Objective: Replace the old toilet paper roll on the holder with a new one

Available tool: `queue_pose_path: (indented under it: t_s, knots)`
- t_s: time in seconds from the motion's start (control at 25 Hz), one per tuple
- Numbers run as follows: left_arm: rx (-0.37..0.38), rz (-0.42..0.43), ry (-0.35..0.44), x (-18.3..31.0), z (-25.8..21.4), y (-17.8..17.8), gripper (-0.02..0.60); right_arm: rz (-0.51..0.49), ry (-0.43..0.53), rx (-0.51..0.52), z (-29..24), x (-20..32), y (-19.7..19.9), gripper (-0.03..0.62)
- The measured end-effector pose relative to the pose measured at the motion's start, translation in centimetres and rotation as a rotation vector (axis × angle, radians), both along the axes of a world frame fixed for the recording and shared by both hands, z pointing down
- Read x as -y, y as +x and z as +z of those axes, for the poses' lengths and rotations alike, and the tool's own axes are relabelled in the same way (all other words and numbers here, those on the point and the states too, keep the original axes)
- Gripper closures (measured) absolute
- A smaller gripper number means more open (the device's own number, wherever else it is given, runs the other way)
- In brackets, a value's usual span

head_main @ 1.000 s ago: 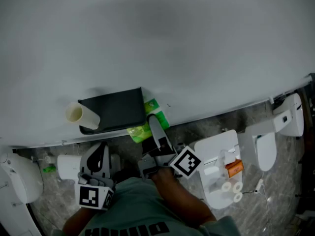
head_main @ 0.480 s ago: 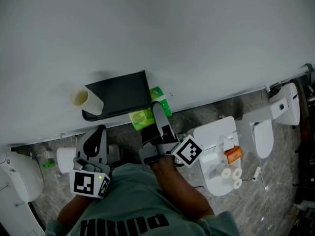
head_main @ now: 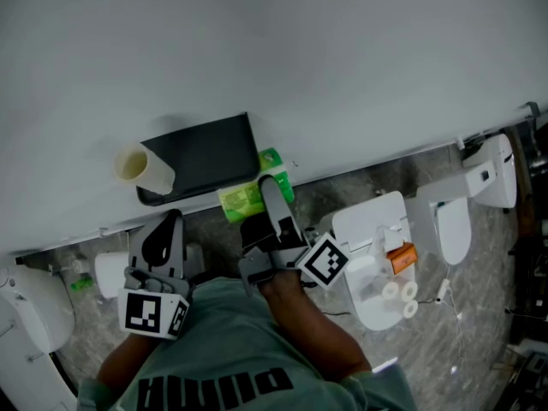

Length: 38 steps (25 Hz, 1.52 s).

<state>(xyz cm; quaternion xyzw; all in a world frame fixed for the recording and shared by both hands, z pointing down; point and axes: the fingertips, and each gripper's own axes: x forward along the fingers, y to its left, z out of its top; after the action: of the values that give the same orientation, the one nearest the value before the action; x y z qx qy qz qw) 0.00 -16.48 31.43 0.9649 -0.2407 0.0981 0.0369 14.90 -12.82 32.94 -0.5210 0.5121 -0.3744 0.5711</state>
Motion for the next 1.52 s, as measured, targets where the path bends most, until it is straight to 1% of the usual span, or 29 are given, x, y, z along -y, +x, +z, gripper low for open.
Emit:
queue_pose_path:
  t_s: [0.44,0.88,1.12,1.52]
  knots:
    - [-0.009,-0.012,-0.017,0.0,0.0,-0.1,0.577,-0.05,0.022,0.011,0.2,0.5,-1.6,0.172]
    - [-0.019,-0.009,-0.017,0.0,-0.1,-0.6,0.577,-0.069,0.024,0.008,0.1,1.0,-3.1,0.172]
    - [-0.02,-0.009,-0.014,0.1,-0.1,-1.4,0.577,-0.076,0.027,0.013,0.1,1.3,-4.0,0.172]
    - [-0.034,-0.043,-0.021,0.0,-0.2,-3.5,0.577,-0.154,0.021,0.01,0.2,2.3,-7.7,0.174]
